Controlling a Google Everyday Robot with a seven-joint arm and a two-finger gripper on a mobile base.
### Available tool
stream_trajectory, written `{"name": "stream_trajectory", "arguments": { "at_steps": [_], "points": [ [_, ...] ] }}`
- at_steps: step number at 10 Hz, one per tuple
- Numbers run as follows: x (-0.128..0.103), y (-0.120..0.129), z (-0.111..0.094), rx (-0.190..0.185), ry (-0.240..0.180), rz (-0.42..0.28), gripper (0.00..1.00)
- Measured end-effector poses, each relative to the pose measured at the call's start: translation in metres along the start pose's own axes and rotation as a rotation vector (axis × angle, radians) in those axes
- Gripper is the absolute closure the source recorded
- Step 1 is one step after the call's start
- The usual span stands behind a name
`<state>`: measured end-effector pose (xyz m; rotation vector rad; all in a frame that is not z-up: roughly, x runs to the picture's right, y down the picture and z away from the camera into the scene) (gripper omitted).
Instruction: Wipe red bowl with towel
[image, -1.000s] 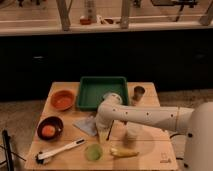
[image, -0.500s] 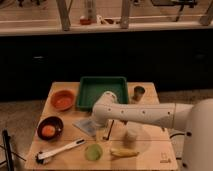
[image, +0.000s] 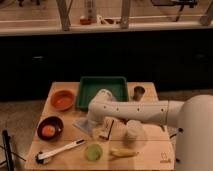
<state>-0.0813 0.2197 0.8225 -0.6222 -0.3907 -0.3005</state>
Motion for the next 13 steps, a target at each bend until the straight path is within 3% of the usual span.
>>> {"name": "stream_trajectory", "arguments": {
  "at_steps": [4, 9, 13],
  "points": [
    [-0.009, -0.015, 0.004, 0.001, -0.036, -0.042, 0.2],
    [-0.002, -0.023, 0.02, -0.026, -0.103, -0.037, 0.23],
    [0.003, -0.024, 0.023, -0.028, -0.117, -0.032, 0.61]
  ]
}}
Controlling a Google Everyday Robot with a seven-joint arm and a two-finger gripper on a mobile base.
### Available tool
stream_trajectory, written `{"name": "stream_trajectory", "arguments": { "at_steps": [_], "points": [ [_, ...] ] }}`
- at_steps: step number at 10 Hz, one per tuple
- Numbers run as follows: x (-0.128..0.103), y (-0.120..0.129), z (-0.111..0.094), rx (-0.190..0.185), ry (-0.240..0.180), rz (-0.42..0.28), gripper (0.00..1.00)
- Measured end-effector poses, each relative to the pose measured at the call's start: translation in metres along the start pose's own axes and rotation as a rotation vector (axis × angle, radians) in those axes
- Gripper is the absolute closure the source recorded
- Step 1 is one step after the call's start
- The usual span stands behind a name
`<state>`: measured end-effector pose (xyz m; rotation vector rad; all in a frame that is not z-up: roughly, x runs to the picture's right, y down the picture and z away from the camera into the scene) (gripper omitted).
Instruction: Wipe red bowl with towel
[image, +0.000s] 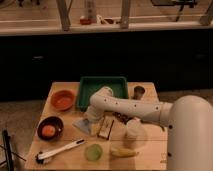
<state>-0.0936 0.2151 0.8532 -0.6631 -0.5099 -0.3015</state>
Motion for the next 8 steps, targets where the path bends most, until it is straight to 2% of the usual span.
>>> {"name": "stream_trajectory", "arguments": {
  "at_steps": [3, 4, 6, 8],
  "points": [
    [0.002, 0.0, -0.003, 0.007, -0.001, 0.0, 0.91],
    [0.001, 0.0, -0.003, 0.007, -0.001, -0.003, 0.97],
    [0.001, 0.0, -0.005, 0.008, -0.005, -0.005, 1.0],
    [0.002, 0.0, -0.017, 0.028, -0.029, -0.012, 1.0]
  ]
}}
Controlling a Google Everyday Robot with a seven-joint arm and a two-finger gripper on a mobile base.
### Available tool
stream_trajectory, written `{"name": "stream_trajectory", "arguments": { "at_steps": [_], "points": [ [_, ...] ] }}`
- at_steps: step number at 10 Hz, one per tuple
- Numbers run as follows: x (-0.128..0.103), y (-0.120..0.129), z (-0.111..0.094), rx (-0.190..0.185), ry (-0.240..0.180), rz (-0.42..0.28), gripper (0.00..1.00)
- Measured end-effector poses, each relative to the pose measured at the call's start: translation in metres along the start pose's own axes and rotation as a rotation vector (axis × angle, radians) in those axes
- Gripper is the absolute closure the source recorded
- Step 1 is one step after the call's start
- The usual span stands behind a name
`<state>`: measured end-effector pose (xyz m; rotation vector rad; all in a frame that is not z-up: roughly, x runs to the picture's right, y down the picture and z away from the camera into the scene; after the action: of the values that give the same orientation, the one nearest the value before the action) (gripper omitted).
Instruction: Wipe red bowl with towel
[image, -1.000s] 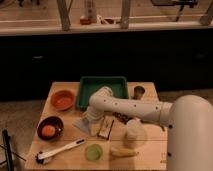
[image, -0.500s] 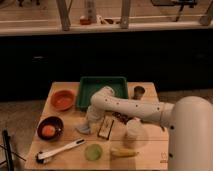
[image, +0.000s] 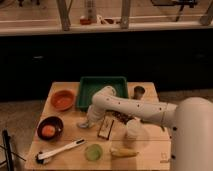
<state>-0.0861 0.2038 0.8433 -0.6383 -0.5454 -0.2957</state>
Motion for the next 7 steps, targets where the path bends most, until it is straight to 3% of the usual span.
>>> {"name": "stream_trajectory", "arguments": {
  "at_steps": [4, 7],
  "points": [
    [-0.007, -0.003, -0.016, 0.027, -0.04, -0.035, 1.0],
    [-0.015, -0.006, -0.033, 0.046, -0.041, -0.067, 1.0]
  ]
}}
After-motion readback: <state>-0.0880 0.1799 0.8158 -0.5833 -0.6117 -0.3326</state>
